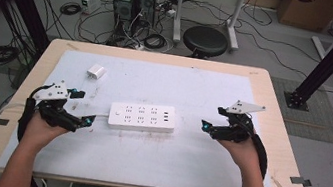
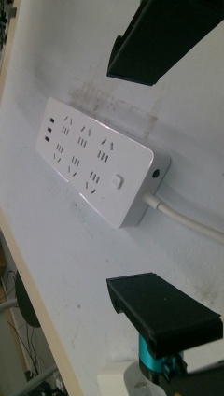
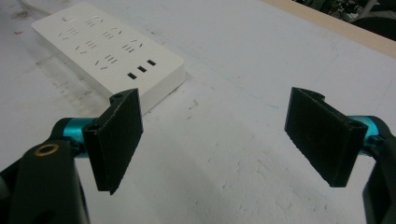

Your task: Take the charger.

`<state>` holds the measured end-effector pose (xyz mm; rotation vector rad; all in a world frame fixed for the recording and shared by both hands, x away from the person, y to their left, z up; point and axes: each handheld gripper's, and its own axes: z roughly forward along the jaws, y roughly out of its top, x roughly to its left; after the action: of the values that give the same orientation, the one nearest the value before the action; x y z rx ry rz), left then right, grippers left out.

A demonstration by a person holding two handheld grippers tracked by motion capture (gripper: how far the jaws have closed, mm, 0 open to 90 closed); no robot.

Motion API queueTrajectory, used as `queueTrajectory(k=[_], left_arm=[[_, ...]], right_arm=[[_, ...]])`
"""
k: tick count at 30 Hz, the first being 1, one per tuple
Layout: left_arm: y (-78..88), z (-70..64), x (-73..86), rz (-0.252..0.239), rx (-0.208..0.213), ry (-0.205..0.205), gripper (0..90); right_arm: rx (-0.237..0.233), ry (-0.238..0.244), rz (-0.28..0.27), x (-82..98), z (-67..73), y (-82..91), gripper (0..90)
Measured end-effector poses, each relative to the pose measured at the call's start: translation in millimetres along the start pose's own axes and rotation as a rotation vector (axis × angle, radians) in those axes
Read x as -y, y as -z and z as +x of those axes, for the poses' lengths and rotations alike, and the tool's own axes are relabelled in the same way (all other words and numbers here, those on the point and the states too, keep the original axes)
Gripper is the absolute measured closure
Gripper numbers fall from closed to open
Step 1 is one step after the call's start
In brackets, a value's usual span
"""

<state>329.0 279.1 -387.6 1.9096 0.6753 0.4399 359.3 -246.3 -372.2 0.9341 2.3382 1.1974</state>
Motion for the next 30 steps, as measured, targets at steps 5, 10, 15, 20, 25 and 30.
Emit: queueTrajectory(k=[5, 10, 15, 20, 25, 30], left_arm=[[1.3, 2.6, -0.9, -0.003, -0.028, 0.030, 2.4], [0.4, 11.4, -13.9, 0.018, -0.062, 0.025, 2.4], [-6.1, 29.9, -37.5, 0.035, -0.110, 0.007, 2.4], [-20.4, 52.8, -53.2, 0.016, -0.152, 0.016, 2.4], [-36.9, 78.3, -59.8, 0.015, -0.183, 0.046, 2.5], [-55.0, 104.3, -61.7, 0.081, -0.234, 0.066, 2.5]], right_arm=[[-0.003, 0.012, 0.004, -4.4, 1.0, 1.5, 19.6], [0.002, 0.014, 0.004, -7.9, 3.7, 2.7, 19.6], [0.004, 0.017, 0.007, -9.9, 5.4, 1.2, 19.6], [0.009, 0.016, 0.011, -9.1, 5.4, 1.1, 19.6], [0.005, 0.014, 0.015, -5.0, 5.7, 1.1, 19.5], [-0.001, 0.012, 0.034, -3.5, 6.8, 0.6, 19.6]])
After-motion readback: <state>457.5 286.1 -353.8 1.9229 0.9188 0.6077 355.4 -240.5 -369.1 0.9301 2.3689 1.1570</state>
